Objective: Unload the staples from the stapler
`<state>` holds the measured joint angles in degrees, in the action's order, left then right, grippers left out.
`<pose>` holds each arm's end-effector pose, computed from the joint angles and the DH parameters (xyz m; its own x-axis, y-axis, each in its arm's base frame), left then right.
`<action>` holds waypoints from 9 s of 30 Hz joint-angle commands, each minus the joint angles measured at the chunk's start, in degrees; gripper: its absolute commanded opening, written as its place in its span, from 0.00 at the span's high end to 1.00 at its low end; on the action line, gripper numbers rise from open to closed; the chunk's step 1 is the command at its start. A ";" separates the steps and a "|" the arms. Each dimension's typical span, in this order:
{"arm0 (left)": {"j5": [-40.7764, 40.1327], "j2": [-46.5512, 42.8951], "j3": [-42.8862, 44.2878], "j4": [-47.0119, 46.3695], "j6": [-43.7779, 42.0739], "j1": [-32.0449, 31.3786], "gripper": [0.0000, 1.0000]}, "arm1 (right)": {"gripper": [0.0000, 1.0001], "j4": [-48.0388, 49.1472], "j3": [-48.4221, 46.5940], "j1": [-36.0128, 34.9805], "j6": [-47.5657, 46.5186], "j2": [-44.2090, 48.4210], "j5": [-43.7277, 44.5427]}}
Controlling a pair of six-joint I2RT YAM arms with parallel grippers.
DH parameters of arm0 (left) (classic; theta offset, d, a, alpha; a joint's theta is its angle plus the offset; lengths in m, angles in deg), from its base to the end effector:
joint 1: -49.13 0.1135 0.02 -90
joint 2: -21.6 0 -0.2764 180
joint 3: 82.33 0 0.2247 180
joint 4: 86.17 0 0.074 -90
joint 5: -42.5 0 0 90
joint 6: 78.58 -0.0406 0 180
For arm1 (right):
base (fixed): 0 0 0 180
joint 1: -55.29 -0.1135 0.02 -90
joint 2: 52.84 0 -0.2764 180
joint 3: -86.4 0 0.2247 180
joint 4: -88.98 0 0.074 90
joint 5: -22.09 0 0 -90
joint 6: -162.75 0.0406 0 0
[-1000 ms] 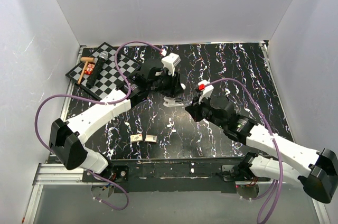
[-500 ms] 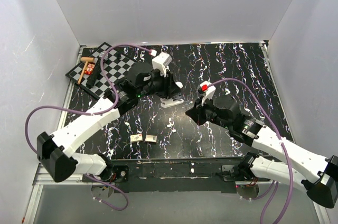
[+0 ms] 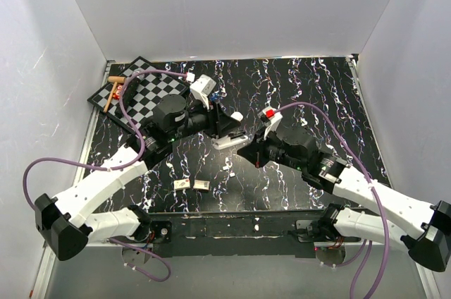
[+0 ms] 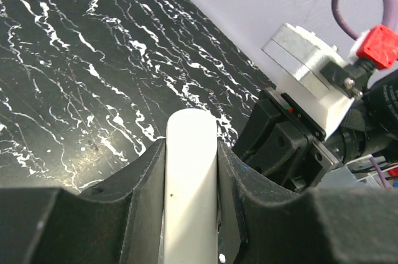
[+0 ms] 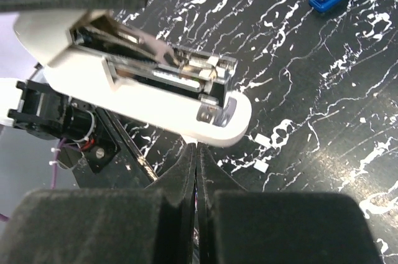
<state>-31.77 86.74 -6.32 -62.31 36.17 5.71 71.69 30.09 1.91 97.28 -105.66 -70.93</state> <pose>0.1629 -0.1693 0.3812 -0.5056 -0.0764 -0.8594 0.7067 0.5347 -0.4633 0.1107 0.1526 0.3201 -0.4749 0.0561 -0.8783 -0.6978 0.5840 0.4146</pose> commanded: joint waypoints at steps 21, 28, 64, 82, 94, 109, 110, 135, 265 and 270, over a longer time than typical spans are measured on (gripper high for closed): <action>20.83 -8.10 -4.46 -13.04 1.97 -0.26 1.00 | 0.99 -3.91 -16.92 -0.32 -11.17 3.69 -11.12; 29.26 -7.75 -4.37 -13.13 -1.19 -0.35 1.00 | 0.99 -7.24 -20.88 -0.32 -14.95 2.28 -20.34; 46.42 -3.97 -0.24 -5.58 -9.98 -6.42 1.00 | 0.99 -15.69 -38.21 -0.32 -24.36 -7.49 -33.89; 30.08 -6.17 3.01 -2.85 -13.50 -6.42 1.00 | 0.91 -16.12 -19.66 -0.23 -21.46 7.02 -16.77; 0.47 2.96 14.51 10.06 -15.79 -6.42 1.00 | 0.68 -16.13 -12.18 -0.14 -15.05 12.30 0.03; -23.46 26.51 26.47 13.94 -12.89 0.60 1.00 | 0.60 -14.11 -5.86 -0.14 -5.82 10.02 3.47; -23.46 28.09 27.09 13.86 -12.54 1.57 1.00 | 0.60 -13.58 -5.33 -0.14 -5.29 9.84 3.47; -26.45 54.73 39.75 15.09 -8.58 10.63 0.84 | 0.46 -10.50 -1.02 -0.14 -5.20 8.61 -1.02; -19.50 -31.66 -18.70 13.85 -15.79 11.25 0.02 | 0.62 -34.32 -40.48 -6.20 8.07 -60.65 14.37; -19.77 -31.83 -18.78 13.94 -15.79 11.34 0.02 | 0.68 -34.50 -40.66 -6.29 8.07 -61.09 14.54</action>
<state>-50.48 55.36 -24.54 -48.41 21.00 16.77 38.16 -8.88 -4.04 104.71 -165.76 -57.36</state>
